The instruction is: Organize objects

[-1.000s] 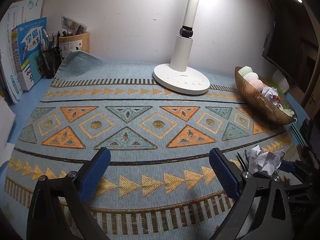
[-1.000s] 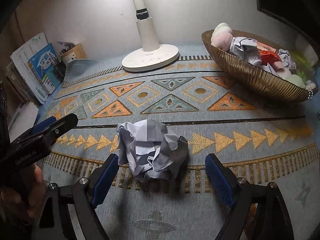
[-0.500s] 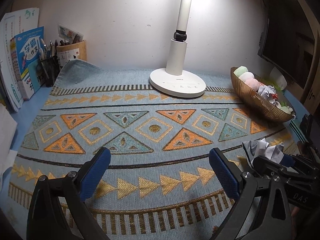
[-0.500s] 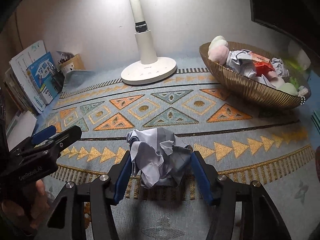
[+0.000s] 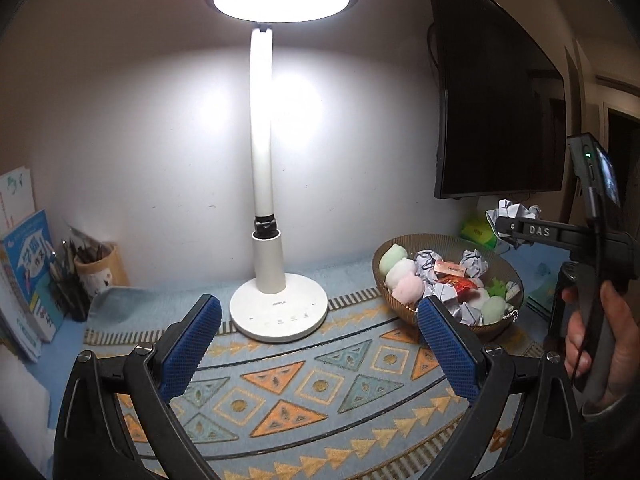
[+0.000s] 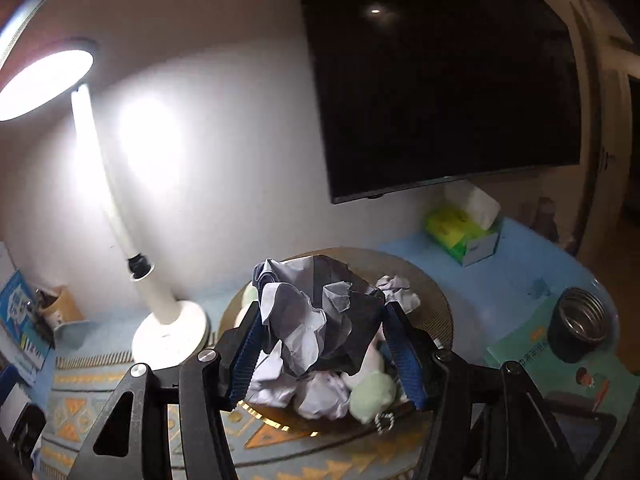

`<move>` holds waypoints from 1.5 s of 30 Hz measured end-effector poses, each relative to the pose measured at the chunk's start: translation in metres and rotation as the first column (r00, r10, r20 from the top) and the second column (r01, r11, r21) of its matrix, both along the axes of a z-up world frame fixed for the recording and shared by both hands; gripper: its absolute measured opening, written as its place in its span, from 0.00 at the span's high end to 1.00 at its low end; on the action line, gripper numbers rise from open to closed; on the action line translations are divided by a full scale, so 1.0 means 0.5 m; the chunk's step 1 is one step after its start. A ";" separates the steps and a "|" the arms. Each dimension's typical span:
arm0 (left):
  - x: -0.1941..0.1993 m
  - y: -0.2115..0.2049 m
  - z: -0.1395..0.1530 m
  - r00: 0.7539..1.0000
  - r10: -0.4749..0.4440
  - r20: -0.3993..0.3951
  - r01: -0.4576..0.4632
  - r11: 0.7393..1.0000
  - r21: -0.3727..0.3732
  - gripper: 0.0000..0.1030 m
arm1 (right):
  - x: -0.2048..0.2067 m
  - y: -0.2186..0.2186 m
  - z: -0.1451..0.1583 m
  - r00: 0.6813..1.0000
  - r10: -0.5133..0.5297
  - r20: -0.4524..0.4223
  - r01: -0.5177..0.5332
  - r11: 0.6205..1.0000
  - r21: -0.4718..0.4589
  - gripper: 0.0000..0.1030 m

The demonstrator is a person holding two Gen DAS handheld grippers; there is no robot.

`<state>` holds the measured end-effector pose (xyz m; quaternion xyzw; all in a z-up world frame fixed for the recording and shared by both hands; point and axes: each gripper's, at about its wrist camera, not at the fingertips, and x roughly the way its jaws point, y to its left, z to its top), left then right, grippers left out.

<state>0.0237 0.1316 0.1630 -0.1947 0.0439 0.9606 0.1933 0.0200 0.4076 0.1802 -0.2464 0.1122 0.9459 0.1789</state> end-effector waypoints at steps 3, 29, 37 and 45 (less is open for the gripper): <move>-0.013 0.006 -0.012 1.000 0.004 0.018 -0.004 1.000 -0.009 0.04 | -0.050 0.059 -0.025 0.998 -0.059 0.025 0.060 0.998 -0.021 0.22; -0.065 -0.240 -0.251 0.876 0.327 0.353 -0.297 0.945 -0.138 0.04 | -0.049 -0.378 -0.301 0.864 0.358 0.355 -0.357 0.931 -0.070 0.05; -0.123 -0.222 -0.288 0.830 0.340 0.442 -0.298 0.940 -0.164 0.04 | -0.096 -0.346 -0.335 0.831 0.328 0.449 -0.335 0.940 -0.065 0.05; -0.138 -0.216 -0.304 0.811 0.336 0.480 -0.278 0.942 -0.190 0.00 | -0.117 -0.333 -0.343 0.818 0.346 0.459 -0.357 0.932 -0.067 0.00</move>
